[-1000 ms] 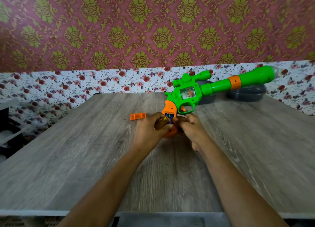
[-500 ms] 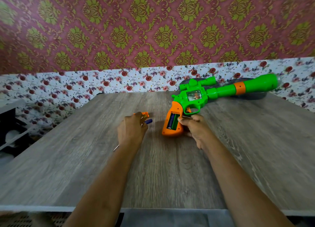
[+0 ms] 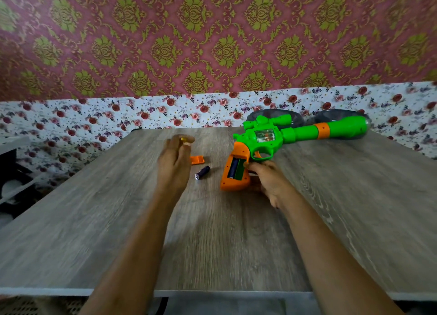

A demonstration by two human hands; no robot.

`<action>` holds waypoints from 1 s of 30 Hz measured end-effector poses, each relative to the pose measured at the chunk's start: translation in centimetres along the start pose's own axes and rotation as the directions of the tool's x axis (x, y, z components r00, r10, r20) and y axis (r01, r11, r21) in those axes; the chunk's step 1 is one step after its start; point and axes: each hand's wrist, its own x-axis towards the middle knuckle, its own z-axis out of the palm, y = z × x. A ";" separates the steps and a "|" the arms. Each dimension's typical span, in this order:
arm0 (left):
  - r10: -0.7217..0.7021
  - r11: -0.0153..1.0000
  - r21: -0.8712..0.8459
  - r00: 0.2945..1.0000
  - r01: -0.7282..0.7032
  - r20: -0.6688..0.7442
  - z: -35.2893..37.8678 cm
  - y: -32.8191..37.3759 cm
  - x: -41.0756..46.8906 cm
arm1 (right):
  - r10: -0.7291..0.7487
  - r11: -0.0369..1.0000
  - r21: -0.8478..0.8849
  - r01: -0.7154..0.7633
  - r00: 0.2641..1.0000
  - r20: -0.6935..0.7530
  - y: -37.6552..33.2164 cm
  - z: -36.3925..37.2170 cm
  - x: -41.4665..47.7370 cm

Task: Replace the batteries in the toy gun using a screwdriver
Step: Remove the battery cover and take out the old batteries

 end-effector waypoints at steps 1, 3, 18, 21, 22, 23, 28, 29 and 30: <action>0.054 0.997 -0.065 0.998 -0.053 0.015 0.0 0.4 -0.1 | 0.008 1.000 -0.001 -0.008 1.000 0.018 0.1 0.0 0.1; 0.166 0.984 -0.075 0.986 -0.164 0.025 -0.1 0.8 -0.2 | 0.003 1.000 -0.018 -0.002 0.999 0.050 0.1 -0.1 0.0; 0.460 0.888 0.002 0.888 -0.460 -0.001 0.5 1.8 -1.9 | -0.023 0.995 -0.100 0.030 0.997 0.070 -0.3 0.1 -0.8; 0.481 0.876 0.015 0.876 -0.482 0.042 0.5 1.7 -1.9 | -0.024 0.996 -0.087 0.031 0.997 0.078 -0.1 -0.1 -0.6; 0.494 0.868 0.017 0.867 -0.496 0.057 0.5 1.7 -1.8 | -0.027 0.996 -0.081 0.035 0.996 0.089 0.0 -0.2 -0.5; 0.509 0.859 0.022 0.857 -0.512 0.077 0.5 1.8 -1.9 | -0.030 0.997 -0.072 0.037 0.995 0.096 0.1 -0.3 -0.4; 0.523 0.820 0.125 0.821 -0.558 0.229 1.4 1.8 -2.5 | -0.077 0.994 -0.069 0.088 0.987 0.144 0.3 -0.7 -0.5; 0.517 0.820 0.137 0.822 -0.556 0.239 1.5 1.7 -2.5 | -0.083 0.993 -0.068 0.093 0.986 0.143 0.4 -0.7 -0.5; 0.508 0.827 0.139 0.831 -0.544 0.229 1.5 1.8 -2.5 | -0.086 0.993 -0.068 0.097 0.987 0.138 0.4 -0.8 -0.6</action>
